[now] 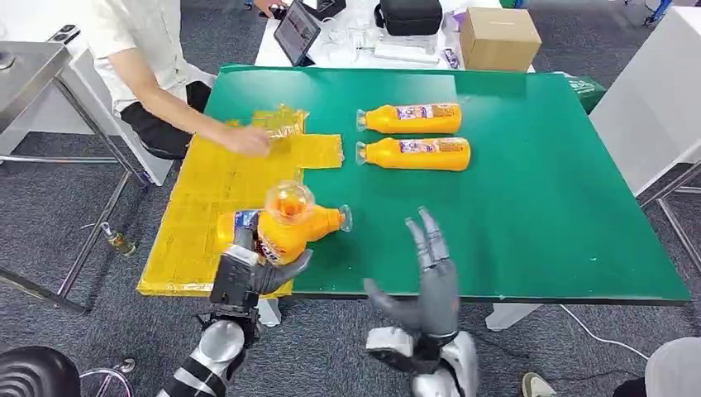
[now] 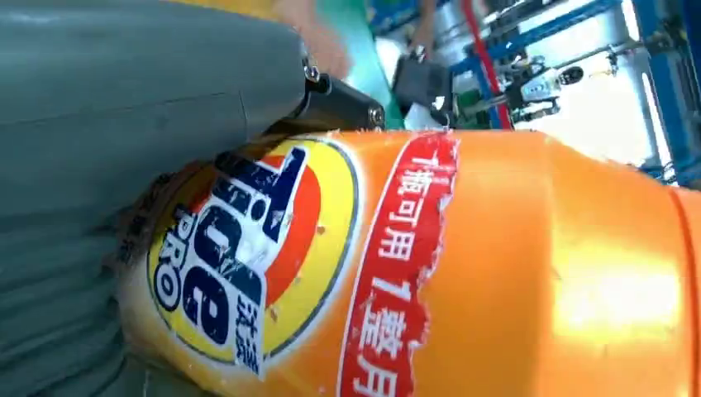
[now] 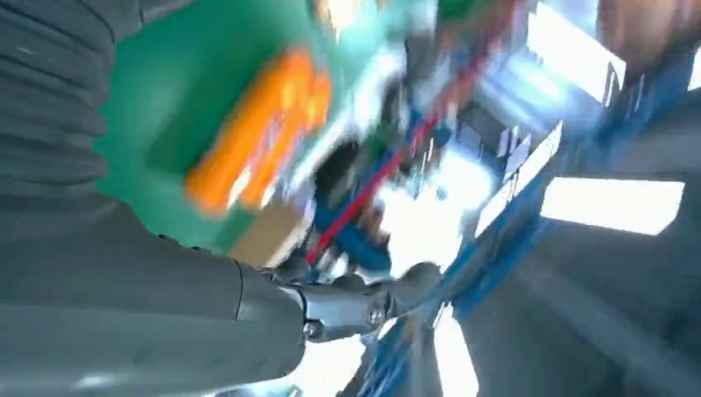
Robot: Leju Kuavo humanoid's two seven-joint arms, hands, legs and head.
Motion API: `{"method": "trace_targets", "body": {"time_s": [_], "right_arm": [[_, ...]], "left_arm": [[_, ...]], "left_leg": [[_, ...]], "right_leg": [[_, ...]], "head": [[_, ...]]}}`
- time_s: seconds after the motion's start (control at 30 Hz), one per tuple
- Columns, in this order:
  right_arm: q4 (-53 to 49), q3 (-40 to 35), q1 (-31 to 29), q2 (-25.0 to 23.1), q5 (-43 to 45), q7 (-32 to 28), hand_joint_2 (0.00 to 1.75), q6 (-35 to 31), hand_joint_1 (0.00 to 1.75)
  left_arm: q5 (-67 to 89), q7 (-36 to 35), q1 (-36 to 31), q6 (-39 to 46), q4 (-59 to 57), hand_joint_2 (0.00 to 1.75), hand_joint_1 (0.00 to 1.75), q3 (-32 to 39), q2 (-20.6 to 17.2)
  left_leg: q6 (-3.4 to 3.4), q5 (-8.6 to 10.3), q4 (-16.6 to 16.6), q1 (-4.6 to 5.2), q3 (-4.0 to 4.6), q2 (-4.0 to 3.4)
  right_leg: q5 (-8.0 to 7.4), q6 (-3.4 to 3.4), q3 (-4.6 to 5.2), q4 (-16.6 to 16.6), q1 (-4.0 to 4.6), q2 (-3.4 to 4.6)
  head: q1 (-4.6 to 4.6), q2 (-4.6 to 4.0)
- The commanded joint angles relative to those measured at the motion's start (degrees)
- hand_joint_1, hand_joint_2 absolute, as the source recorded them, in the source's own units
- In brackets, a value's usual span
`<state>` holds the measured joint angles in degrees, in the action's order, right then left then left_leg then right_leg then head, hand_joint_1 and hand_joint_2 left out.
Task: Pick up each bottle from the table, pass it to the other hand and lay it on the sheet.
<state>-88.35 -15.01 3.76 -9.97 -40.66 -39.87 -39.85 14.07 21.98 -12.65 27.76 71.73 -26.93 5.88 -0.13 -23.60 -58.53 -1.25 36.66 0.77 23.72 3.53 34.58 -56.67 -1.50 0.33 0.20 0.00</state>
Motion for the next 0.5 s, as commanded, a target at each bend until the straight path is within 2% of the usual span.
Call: {"method": "trace_targets", "body": {"time_s": [0.03, 0.17, 0.3, 0.37, 0.4, 0.5], "right_arm": [[-18.9, 18.7, 1.0, -5.8, 6.5, -0.1, 1.75, -0.2, 0.0], [-18.5, 18.3, 1.3, -5.7, 7.3, -0.1, 1.75, -0.2, 0.0], [-15.0, 15.6, 1.8, -5.2, 8.8, -0.1, 1.75, -0.2, 0.0], [-13.3, 14.2, 1.9, -4.8, 9.6, -0.1, 1.75, -0.2, 0.0], [-12.4, 13.4, 1.7, -4.5, 9.7, -0.1, 1.75, -0.2, 0.0], [-10.6, 12.6, 1.4, -4.0, 9.8, -0.1, 1.75, -0.2, 0.0]], "left_arm": [[12.2, -8.3, -4.1, -7.1, -3.7, 1.75, 1.75, -2.2, -5.3], [13.7, -9.5, -4.4, -8.0, -3.8, 1.75, 1.75, -2.2, -5.7], [29.5, -18.0, -7.6, -8.3, -7.0, 1.75, 1.75, -3.2, -7.1], [32.3, -20.0, -8.5, -10.1, -8.6, 1.75, 1.75, -2.0, -6.1], [31.4, -20.4, -9.3, -13.6, -10.3, 1.75, 1.75, -1.3, -5.6], [32.8, -22.2, -11.3, -16.5, -14.0, 1.75, 1.75, -1.7, -5.7]], "left_leg": [[0.09, -0.07, 0.0, 0.03, -0.14, 0.01], [0.07, -0.11, 0.0, 0.0, -0.32, -0.06], [0.04, -0.05, 0.1, -0.03, -0.25, -0.03], [0.08, -0.1, 0.1, -0.07, -0.47, -0.1], [0.06, -0.04, 0.1, -0.06, -0.25, -0.14], [0.07, -0.04, 0.1, -0.07, -0.26, -0.19]], "right_leg": [[0.08, -0.15, -0.15, 0.0, 0.01, -0.1], [0.11, -0.22, -0.32, 0.0, 0.06, -0.06], [0.05, -0.19, -0.23, 0.1, 0.08, -0.09], [0.1, -0.29, -0.46, 0.1, 0.15, -0.12], [0.01, -0.15, -0.23, 0.1, 0.12, -0.03], [0.0, -0.14, -0.25, 0.1, 0.13, 0.01]], "head": [[-0.07, 0.0], [-0.02, 0.0], [-0.07, 0.0], [-0.04, 0.0], [-0.04, 0.0], [-0.07, 0.0]]}}
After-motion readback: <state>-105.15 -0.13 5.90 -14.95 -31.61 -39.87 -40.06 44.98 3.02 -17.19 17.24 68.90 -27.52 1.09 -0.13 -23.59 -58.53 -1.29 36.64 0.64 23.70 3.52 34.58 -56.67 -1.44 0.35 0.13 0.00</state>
